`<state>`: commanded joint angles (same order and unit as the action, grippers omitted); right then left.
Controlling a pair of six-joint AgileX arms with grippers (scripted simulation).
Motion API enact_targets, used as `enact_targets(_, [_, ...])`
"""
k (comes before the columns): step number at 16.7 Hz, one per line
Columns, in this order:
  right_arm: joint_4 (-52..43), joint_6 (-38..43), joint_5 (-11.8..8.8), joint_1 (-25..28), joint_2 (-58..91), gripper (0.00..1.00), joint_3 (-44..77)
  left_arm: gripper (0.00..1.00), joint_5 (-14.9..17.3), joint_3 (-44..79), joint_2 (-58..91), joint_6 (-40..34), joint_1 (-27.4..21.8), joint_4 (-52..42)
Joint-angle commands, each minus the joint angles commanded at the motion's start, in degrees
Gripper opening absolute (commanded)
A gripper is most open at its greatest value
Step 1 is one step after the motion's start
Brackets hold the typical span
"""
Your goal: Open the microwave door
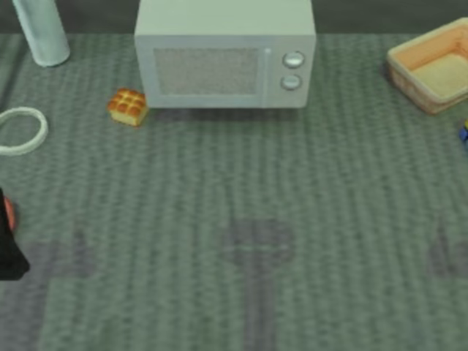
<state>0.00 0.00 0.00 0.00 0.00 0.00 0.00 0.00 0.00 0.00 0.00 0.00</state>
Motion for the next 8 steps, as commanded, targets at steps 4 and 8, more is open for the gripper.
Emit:
enact_targets(4, [0.0,0.0,0.0,0.0,0.0,1.0,0.0,1.0,-0.9,1.5,1.8,-0.4,-1.0,-0.3])
enact_targets(8, [0.0,0.0,0.0,0.0,0.0,1.0,0.0,1.0,-5.7,9.8,12.5,-2.6,-6.4,-1.5])
